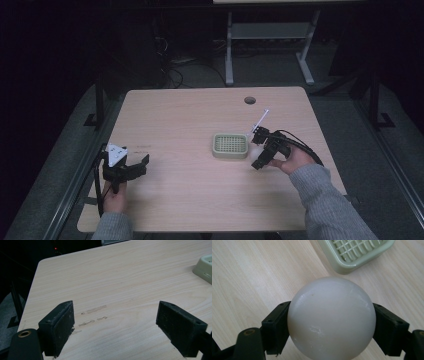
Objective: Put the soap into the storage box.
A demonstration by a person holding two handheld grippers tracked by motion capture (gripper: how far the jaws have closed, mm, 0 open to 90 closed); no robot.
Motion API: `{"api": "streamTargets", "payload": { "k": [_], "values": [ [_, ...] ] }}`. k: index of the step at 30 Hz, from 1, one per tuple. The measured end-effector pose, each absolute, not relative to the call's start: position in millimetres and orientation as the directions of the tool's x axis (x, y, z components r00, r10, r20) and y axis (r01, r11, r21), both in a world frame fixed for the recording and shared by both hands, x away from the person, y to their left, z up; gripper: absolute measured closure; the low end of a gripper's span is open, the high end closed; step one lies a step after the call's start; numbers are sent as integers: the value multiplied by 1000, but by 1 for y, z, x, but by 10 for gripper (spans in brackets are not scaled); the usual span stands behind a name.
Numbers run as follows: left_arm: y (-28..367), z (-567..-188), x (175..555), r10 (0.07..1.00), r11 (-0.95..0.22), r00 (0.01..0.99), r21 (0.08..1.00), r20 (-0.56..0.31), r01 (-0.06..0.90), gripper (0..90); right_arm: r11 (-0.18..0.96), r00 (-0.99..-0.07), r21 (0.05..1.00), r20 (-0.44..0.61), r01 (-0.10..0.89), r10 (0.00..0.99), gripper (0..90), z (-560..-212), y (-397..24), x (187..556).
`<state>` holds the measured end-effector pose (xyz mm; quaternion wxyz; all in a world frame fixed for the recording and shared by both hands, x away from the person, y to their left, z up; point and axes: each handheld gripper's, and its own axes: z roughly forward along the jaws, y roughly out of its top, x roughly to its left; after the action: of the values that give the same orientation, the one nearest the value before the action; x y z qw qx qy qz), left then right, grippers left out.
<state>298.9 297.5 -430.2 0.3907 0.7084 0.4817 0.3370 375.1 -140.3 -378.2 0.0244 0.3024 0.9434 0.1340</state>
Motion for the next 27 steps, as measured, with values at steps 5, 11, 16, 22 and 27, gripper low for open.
{"api": "streamTargets", "payload": {
  "k": [5,11,16,22,27],
  "values": [
    [298,-430,299,948,-225,305,880,97,419,148,786,-820,263,35,559,572,226,-376,-136,379],
    [298,-430,299,947,-225,305,880,97,418,148,788,-823,268,37,555,567,226,-373,-132,383],
    [298,-430,299,947,-226,305,880,98,418,148,788,-823,269,41,555,566,226,-371,-130,386],
    [298,-430,299,947,-227,305,880,99,418,148,790,-824,264,36,554,566,227,-369,-126,389],
    [298,-430,299,947,-226,306,880,98,418,148,796,-829,260,32,546,558,226,-366,-122,392]
  ]
}}
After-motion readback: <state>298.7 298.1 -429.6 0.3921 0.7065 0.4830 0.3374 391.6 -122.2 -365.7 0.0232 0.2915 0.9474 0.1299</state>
